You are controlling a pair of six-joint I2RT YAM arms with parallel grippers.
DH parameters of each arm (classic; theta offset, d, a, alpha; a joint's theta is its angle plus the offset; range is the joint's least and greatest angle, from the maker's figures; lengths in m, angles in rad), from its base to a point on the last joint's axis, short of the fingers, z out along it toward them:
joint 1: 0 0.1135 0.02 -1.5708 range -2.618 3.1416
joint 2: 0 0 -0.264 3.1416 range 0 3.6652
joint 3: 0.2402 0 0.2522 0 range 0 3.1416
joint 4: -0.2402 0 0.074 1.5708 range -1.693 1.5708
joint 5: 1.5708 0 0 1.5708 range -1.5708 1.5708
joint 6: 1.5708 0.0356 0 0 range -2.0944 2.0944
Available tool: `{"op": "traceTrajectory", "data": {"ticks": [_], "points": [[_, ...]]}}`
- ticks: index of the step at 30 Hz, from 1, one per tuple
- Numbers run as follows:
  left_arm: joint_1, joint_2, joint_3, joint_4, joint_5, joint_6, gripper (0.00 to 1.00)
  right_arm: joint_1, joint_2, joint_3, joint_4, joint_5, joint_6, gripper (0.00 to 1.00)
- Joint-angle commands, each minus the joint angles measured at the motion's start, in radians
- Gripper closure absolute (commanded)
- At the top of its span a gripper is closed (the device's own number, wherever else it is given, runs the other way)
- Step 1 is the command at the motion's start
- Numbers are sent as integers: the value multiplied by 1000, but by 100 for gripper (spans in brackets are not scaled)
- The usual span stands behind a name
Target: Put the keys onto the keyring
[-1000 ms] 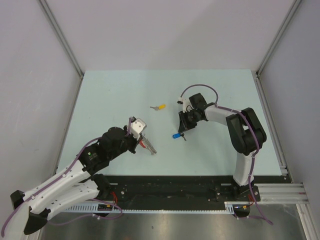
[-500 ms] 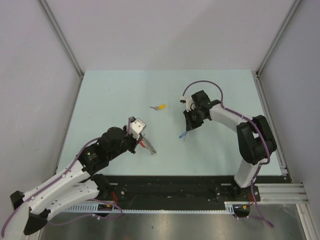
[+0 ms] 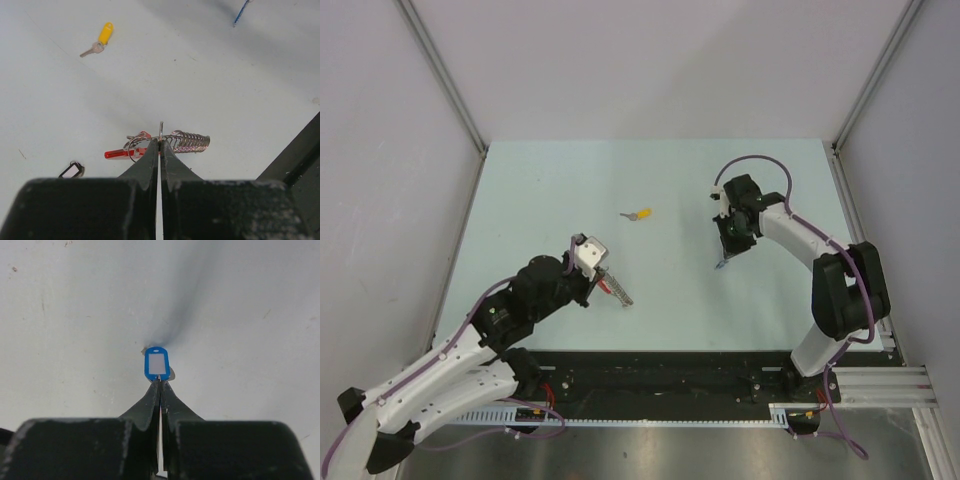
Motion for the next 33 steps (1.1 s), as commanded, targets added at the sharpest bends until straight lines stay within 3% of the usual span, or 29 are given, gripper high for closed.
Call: {"op": "traceTrajectory", "data": {"ticks": [1, 11, 15, 24, 33], "points": [[7, -28, 16, 25, 7, 3, 99, 0, -24, -4, -20, -110, 113, 100], [8, -28, 16, 22, -1, 3, 100, 144, -19, -142, 113, -227, 280, 100], [8, -25, 16, 22, -3, 0, 100, 219, 5, -179, 263, -279, 378, 100], [10, -23, 16, 18, -15, 0, 100, 279, 59, -190, 503, -210, 557, 99], [10, -31, 16, 16, -20, 0, 100, 270, 34, -190, 546, -244, 505, 61]]}}
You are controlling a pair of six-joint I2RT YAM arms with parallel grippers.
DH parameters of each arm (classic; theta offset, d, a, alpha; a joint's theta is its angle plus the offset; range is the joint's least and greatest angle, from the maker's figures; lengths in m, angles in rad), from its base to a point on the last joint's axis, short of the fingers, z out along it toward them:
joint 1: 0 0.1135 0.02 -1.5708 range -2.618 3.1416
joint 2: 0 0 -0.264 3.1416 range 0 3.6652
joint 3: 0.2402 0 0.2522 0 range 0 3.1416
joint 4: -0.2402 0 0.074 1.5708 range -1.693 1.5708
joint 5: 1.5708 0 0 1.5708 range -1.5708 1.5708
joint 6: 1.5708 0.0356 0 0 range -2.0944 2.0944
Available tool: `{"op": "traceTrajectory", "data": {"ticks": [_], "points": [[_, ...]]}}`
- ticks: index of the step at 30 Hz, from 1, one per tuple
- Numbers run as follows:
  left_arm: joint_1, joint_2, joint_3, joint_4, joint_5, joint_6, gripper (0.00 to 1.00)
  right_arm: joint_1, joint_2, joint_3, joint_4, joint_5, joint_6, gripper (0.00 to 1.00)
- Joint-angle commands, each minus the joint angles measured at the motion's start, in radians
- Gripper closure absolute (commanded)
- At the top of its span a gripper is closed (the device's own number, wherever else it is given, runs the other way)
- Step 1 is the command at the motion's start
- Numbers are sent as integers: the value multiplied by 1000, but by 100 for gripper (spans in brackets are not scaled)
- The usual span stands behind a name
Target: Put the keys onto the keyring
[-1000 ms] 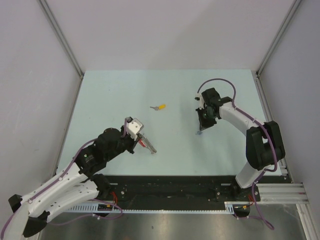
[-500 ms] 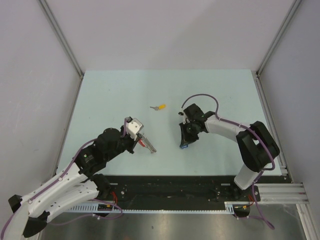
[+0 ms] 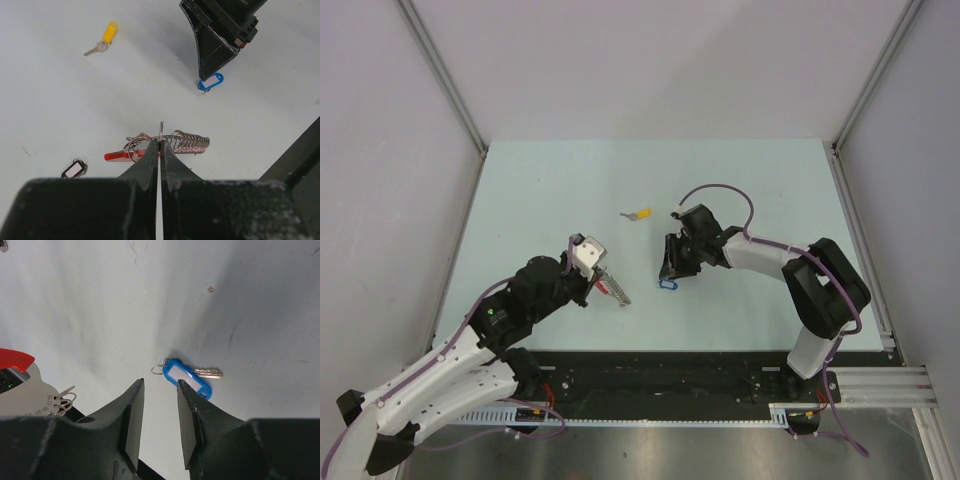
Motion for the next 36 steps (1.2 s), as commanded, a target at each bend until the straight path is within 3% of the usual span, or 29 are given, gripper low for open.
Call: {"op": "traceTrajectory", "data": {"ticks": [1, 11, 22, 36], "points": [[6, -14, 16, 24, -6, 0, 99, -11, -36, -2, 68, -10, -30, 60], [6, -19, 14, 24, -14, 0, 99, -75, 7, -2, 71, -59, -156, 58], [12, -20, 16, 26, -8, 0, 99, -54, 79, -2, 105, -82, -294, 59], [14, -22, 16, 23, -9, -2, 99, -52, 93, -4, 154, -117, -328, 59]]}}
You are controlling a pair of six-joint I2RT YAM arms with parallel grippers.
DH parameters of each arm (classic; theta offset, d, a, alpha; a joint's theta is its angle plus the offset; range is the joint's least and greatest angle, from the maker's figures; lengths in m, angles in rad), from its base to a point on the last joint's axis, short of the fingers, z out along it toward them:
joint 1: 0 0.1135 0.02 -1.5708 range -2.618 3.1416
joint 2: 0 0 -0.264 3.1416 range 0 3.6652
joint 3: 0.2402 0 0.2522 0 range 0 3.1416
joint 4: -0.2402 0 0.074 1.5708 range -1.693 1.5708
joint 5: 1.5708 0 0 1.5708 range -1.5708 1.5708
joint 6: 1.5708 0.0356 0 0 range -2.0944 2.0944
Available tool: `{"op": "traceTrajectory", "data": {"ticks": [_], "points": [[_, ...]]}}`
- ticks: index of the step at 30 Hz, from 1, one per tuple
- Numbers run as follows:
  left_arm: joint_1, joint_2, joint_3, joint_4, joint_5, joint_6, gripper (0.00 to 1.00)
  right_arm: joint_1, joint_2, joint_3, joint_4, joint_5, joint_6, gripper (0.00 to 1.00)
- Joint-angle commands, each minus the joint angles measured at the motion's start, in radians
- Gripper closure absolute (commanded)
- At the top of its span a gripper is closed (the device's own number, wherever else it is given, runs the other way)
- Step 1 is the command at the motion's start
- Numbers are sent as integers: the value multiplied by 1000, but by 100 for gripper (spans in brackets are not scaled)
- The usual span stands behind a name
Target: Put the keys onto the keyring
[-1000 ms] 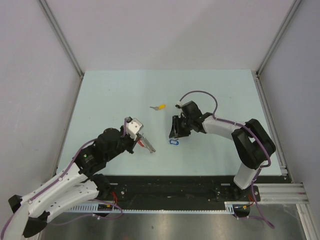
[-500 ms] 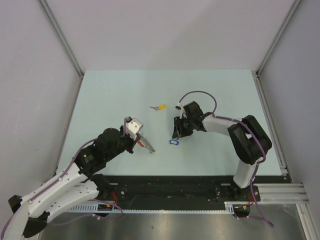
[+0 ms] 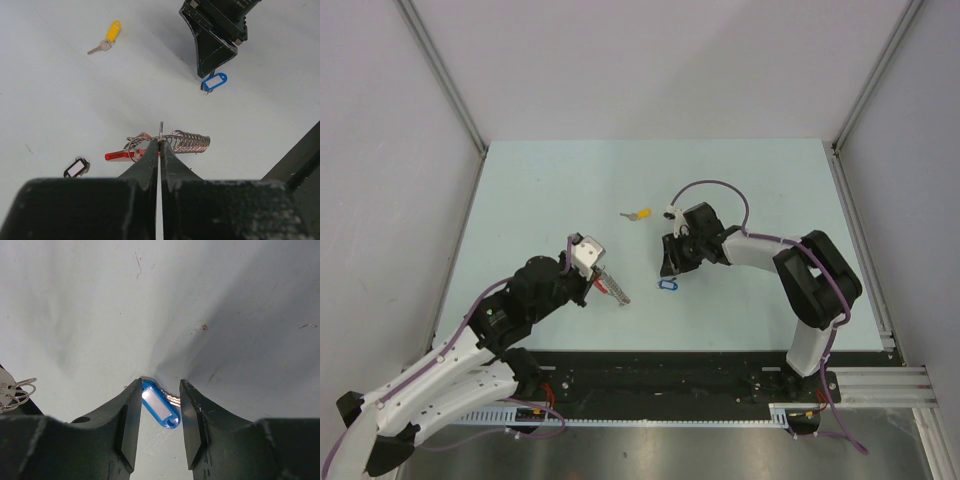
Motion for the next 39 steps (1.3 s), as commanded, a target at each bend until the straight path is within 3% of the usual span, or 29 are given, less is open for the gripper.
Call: {"op": "traceTrajectory", "data": {"ticks": [1, 22, 31, 35, 39], "points": [[7, -16, 16, 29, -4, 0, 99, 0, 25, 0, 32, -26, -26, 59], [17, -15, 16, 29, 6, 0, 99, 77, -114, -170, 16, -8, 58, 60], [20, -13, 17, 28, 6, 0, 99, 57, -223, -105, -117, 162, -4, 58], [26, -22, 17, 28, -6, -1, 99, 127, -203, -29, -232, 268, -9, 58], [29, -33, 17, 23, -18, -8, 99, 179, -185, -16, -221, 369, 43, 59]]}}
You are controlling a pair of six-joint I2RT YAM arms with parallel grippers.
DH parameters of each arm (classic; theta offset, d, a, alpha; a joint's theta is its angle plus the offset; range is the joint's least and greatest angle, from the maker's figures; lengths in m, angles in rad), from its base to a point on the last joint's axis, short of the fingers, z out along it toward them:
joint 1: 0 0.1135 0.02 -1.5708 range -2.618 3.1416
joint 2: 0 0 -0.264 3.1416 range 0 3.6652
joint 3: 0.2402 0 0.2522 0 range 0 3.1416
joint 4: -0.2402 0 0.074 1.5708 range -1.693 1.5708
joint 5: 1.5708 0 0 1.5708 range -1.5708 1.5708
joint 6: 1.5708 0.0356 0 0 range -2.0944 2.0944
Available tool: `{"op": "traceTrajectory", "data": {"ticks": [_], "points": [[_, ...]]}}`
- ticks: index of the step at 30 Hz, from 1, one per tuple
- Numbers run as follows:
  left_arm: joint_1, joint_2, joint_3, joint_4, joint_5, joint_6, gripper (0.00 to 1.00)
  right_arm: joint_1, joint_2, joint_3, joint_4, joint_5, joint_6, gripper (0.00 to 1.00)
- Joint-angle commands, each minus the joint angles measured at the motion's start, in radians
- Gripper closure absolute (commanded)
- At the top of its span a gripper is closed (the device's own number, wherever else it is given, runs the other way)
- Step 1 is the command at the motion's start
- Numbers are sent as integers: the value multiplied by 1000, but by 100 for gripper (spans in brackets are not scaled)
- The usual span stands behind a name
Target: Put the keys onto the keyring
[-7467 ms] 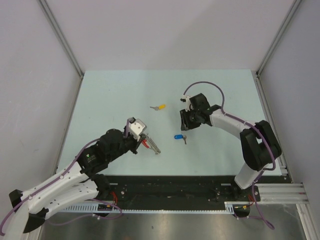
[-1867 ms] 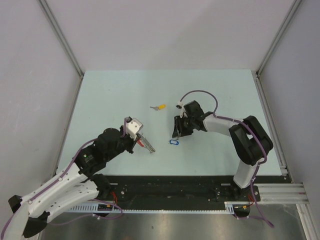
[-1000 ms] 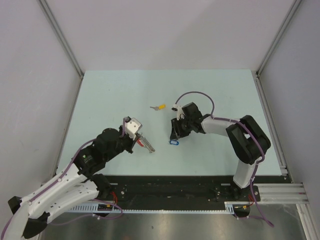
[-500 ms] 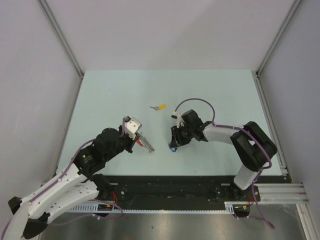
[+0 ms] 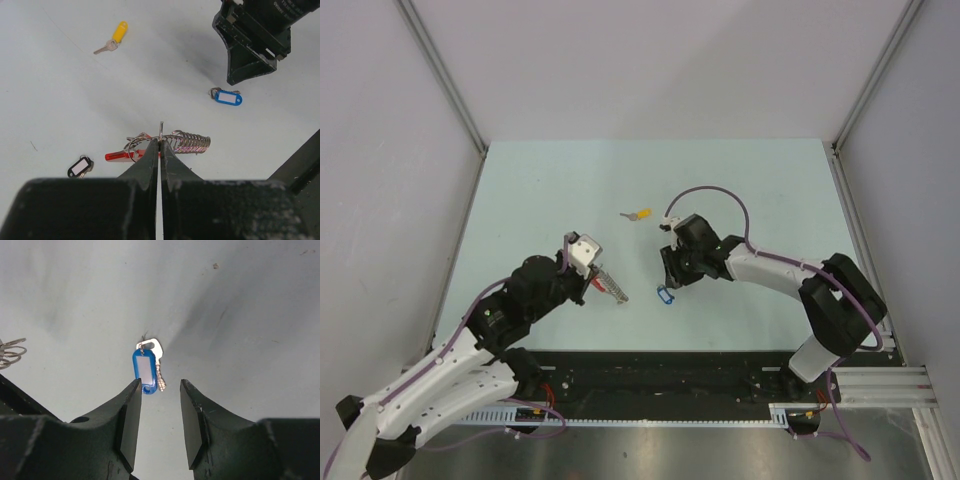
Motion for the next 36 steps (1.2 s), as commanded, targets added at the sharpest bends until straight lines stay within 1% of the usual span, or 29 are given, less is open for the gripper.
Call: {"op": "traceTrajectory", "data": {"ticks": [1, 5, 9, 11, 23, 29, 36], "points": [[12, -27, 17, 24, -18, -8, 99, 66, 16, 39, -38, 146, 40, 59], [19, -42, 17, 14, -14, -14, 99, 107, 18, 38, 26, 215, 71, 61], [29, -53, 17, 19, -9, -14, 99, 115, 30, 38, 76, 209, 91, 68], [32, -56, 17, 19, -7, -17, 99, 117, 47, 38, 85, 208, 99, 69], [47, -49, 14, 24, 14, -21, 99, 126, 87, 38, 143, 186, 105, 72], [53, -46, 14, 24, 23, -20, 99, 124, 93, 41, 137, 186, 103, 73], [56, -39, 14, 22, 25, -21, 99, 129, 102, 42, 135, 186, 102, 78]]}}
